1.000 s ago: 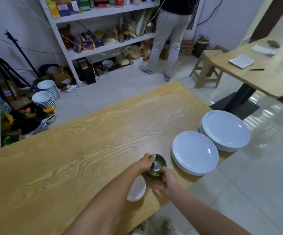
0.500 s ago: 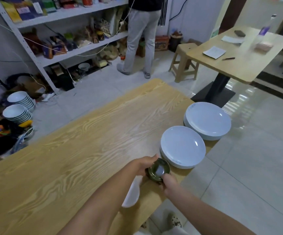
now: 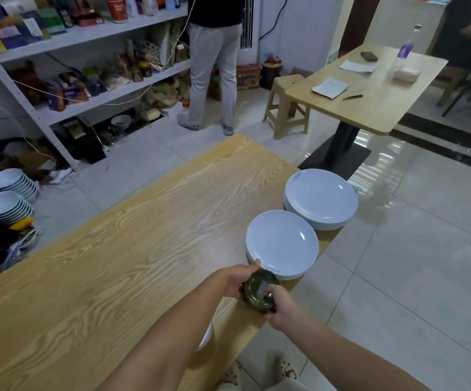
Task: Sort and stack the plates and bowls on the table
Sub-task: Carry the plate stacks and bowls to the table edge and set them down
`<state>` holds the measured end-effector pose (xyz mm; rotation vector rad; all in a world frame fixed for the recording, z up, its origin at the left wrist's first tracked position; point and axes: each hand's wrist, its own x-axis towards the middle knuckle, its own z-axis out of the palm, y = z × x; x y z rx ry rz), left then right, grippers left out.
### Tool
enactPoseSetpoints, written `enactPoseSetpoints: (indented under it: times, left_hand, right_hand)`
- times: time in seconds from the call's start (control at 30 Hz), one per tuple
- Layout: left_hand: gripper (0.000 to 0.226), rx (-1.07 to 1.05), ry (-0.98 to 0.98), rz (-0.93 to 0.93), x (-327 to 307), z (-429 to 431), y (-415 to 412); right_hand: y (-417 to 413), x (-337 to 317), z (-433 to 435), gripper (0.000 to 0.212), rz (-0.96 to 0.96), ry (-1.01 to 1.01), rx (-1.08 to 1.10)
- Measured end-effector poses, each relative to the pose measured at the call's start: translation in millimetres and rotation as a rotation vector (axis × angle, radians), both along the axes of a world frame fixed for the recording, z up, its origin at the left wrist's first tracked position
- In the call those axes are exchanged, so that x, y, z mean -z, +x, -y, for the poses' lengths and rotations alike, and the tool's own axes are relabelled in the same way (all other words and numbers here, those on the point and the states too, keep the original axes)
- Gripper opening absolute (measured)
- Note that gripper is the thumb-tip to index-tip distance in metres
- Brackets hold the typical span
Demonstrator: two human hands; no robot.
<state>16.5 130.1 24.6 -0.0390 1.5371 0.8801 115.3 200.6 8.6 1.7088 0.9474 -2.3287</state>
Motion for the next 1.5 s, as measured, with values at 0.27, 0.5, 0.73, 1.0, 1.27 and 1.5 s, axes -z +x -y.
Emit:
enactPoseSetpoints:
  times: [0.27,0.5,0.73,1.0,1.27,1.5]
  left_hand:
    - [0.079,-0.183,-0.134,-0.186,9.3,0.8,-9.4]
    - [0.067,-0.358,0.02,-0.262,21.4,-8.7,-18.0]
    - [0.068,-0.321,0.059,-0.198,28.1,-31.6,-10.3]
    - [0.068,-0.317,0.027,-0.192,35.7,-28.9,-11.0]
    - [0.069,-0.267,-0.029,-0.209,40.8,-28.3,-10.2]
    - [0.071,-0.203,-0.031,-0.209,40.1,-31.2,-10.7]
  right_hand:
    - [14.2,-0.8,-22.5,0.066,0.168,0.004,0.116]
    - [6.4,-4.7,-30.7,0.089,0.201,-0.125,0.206]
    - [-8.9,-1.0,-28.6,0.091,0.133,-0.191,0.196]
    - [-11.2,5.4,-30.1,0.091,0.119,-0.251,0.201]
    - [-9.7,7.9,-20.7,0.093,0.151,-0.249,0.195]
    - [-13.3,10.8,-23.4,0.097,0.144,-0.254,0.203]
